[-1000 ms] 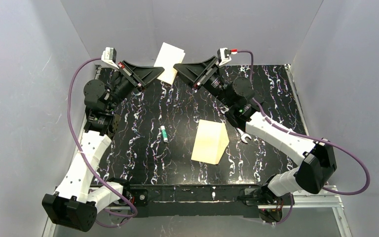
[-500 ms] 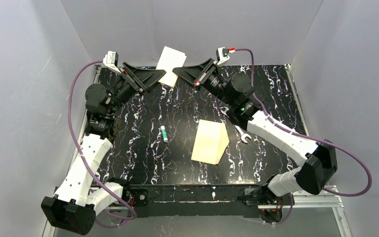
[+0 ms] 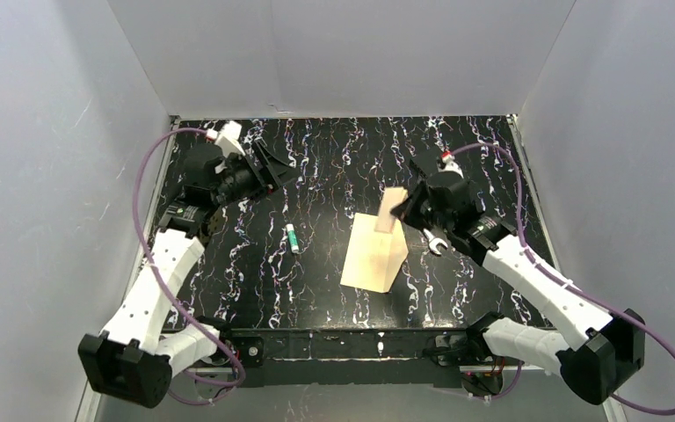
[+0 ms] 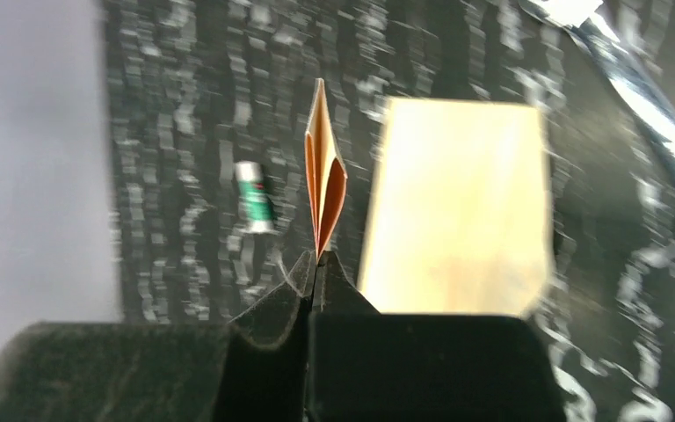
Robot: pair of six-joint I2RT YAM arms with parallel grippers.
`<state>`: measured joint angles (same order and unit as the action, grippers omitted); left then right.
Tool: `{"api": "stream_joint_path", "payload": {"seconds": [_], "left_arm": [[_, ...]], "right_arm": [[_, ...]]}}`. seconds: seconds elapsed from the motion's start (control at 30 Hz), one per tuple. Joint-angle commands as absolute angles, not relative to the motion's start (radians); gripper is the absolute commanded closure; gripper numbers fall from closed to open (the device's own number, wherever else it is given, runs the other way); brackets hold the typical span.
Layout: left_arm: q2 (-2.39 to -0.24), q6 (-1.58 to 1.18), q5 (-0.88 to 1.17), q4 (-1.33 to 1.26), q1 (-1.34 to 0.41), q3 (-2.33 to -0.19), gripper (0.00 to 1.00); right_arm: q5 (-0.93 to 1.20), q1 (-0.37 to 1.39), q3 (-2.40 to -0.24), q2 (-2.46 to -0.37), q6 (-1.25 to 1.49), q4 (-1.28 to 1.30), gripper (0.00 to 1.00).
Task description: Place the letter into the envelope and seal it
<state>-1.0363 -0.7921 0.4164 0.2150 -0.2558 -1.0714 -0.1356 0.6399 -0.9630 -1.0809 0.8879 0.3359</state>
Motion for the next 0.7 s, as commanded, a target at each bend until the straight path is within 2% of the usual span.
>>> {"api": "stream_joint_path", "payload": {"seconds": [0.0,0.1,0.3,0.5,0.67], "left_arm": [[-1.135,-0.781,0.612,0.14,-0.287,-0.992,0.4],[-1.243,-0.762,0.689,0.111,-0.332,-0.966,0.48],[-1.363,-0.708,0.631,0.105,-0.455,-0.953,0.48],[-1.46,-0.572,0.366,0.121,-0.613,-0.89,0.47],[-1.564,-0.601,0.298,0.107,-0.656,-0.875,0.48]], "right_arm": [[-0.155,0.575,-0.851,-1.051,0.836,0.418,0.99],[-0.112,0.523,-0.794,-1.091,0.841,0.428,0.99],[-0.044,0.474,-0.684,-1.126,0.789,0.304,0.99],[0.029,0.442,-0.591,-1.148,0.779,0.193,0.99],[0.095,0.405,-0.543,-1.191,0.765,0.134,0.99]]}}
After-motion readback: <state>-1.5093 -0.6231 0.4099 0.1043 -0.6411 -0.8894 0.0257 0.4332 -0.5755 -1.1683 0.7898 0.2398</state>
